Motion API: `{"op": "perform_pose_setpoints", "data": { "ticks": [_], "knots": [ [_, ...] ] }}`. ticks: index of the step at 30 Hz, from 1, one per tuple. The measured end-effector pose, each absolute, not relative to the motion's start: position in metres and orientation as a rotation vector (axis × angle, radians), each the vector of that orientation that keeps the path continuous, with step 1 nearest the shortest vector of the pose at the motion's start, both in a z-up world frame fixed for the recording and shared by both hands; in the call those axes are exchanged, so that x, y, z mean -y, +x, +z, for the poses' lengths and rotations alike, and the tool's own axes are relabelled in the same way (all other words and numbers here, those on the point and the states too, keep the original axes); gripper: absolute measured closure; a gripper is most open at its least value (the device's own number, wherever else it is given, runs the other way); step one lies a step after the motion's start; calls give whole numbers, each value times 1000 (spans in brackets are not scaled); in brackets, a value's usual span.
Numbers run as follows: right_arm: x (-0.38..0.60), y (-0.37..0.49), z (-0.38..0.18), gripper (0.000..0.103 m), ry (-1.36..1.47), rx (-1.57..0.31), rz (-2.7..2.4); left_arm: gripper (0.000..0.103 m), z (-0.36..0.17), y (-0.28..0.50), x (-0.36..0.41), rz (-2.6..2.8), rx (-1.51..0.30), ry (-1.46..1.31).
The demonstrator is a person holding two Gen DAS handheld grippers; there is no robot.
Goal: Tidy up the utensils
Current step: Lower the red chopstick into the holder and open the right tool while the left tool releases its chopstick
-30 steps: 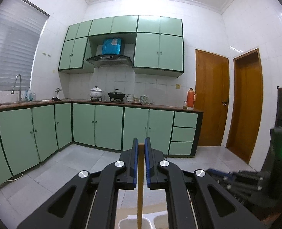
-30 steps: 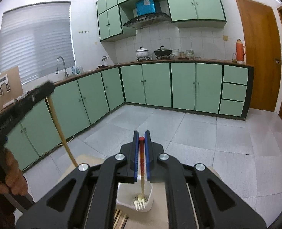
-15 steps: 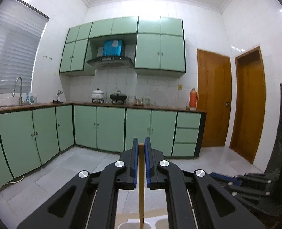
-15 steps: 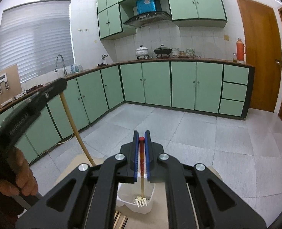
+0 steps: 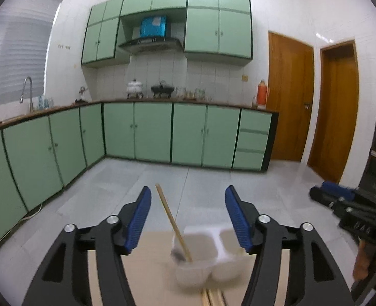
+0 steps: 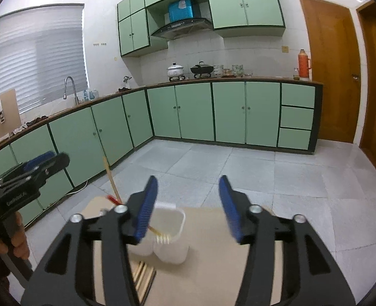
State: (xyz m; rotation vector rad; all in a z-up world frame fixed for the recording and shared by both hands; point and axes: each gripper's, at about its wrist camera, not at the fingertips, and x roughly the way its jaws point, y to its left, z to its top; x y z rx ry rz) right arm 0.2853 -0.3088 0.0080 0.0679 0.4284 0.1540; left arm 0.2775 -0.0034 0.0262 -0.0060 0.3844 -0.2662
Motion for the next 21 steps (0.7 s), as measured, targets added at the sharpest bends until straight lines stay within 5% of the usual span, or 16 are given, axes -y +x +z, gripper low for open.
{"op": "perform_pose_setpoints", "data": {
  "ticks": [6,21],
  "knots": [
    [308,229,-38,35,89,-499,148,39,-22,235,-5,-303,-560,-21],
    [264,133,-152,35,119,-721,142,37,-152,138,-18,-326,-863,36]
  ]
}}
